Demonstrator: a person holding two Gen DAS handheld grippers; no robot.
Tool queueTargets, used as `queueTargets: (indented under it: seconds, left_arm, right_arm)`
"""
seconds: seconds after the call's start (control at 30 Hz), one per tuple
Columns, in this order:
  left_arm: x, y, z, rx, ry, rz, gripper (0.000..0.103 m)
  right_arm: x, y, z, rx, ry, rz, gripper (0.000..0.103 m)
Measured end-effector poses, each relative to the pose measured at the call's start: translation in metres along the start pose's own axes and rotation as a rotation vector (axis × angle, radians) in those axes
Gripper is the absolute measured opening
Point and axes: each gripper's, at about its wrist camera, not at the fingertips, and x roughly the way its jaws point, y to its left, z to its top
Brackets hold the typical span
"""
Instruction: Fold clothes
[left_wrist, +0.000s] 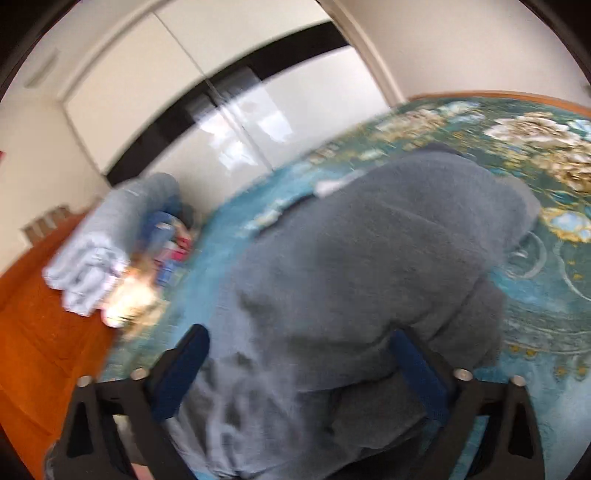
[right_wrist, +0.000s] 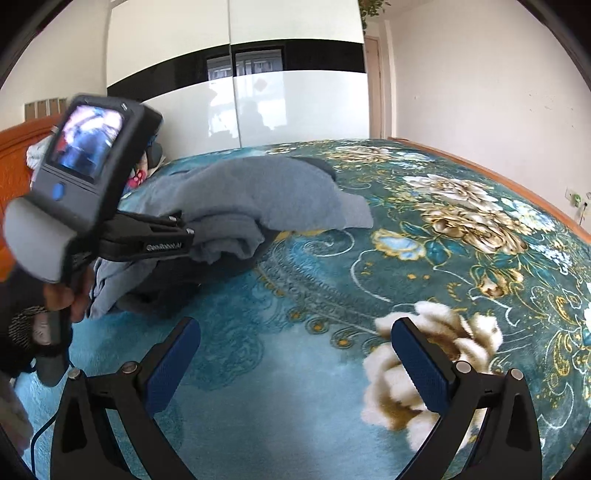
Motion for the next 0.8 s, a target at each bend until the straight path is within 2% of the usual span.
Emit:
queueTargets:
  seconds: [0.07, 0.13, 0.23, 0.33, 0.4, 0.5, 0.6, 0.63, 0.67, 0.7, 0.73, 0.77, 0.8]
  left_arm:
    - [-0.015, 0.017, -0.013, -0.035, 0.019, -0.080, 0.071]
    - [-0.021, 0.021, -0.020, -0.067, 0.024, -0.115, 0.070]
    - [-0.024, 0.019, -0.003, -0.102, 0.040, -0.193, 0.070]
    - [-0.068, 0.023, -0.014, -0.084, 0.017, -0.268, 0.071]
    - [-0.074, 0.017, -0.019, -0.029, 0.015, -0.249, 0.071]
    - [-0.092, 0.021, -0.036, 0.069, 0.059, -0.147, 0.071]
    - [-0.101, 0.023, -0.029, 0.053, 0.082, -0.110, 0.067]
    - [-0.105, 0.029, -0.030, 0.037, 0.081, -0.103, 0.062]
    - [-0.111, 0.037, -0.030, 0.017, 0.077, -0.117, 0.044]
    - [-0.120, 0.052, -0.034, -0.016, 0.079, -0.149, 0.030]
    - [-0.127, 0.066, -0.036, -0.045, 0.079, -0.172, 0.024]
    - [-0.132, 0.077, -0.033, -0.064, 0.072, -0.171, 0.006]
    - [-0.136, 0.088, -0.030, -0.084, 0.065, -0.170, 0.005]
  right_arm:
    - [0.000, -0.007, 0.001, 0.026, 0.009, 0.005, 0.103]
    - [-0.001, -0.014, 0.001, 0.057, 0.017, 0.004, 0.103]
    - [-0.006, -0.026, 0.001, 0.117, 0.020, 0.014, 0.103]
    - [-0.008, -0.034, -0.001, 0.157, 0.030, 0.025, 0.103]
    - [-0.009, -0.040, 0.000, 0.183, 0.031, 0.031, 0.103]
    - [-0.010, -0.046, 0.000, 0.213, 0.034, 0.043, 0.103]
    - [-0.007, -0.049, 0.000, 0.225, 0.052, 0.057, 0.103]
    - [-0.007, -0.050, -0.001, 0.231, 0.056, 0.064, 0.103]
    - [-0.007, -0.052, 0.000, 0.237, 0.057, 0.069, 0.103]
    - [-0.006, -0.053, 0.000, 0.242, 0.057, 0.073, 0.103]
    - [-0.007, -0.054, 0.000, 0.247, 0.054, 0.075, 0.103]
    - [-0.007, -0.056, 0.000, 0.252, 0.052, 0.076, 0.103]
    - [-0.007, -0.058, 0.000, 0.260, 0.052, 0.077, 0.103]
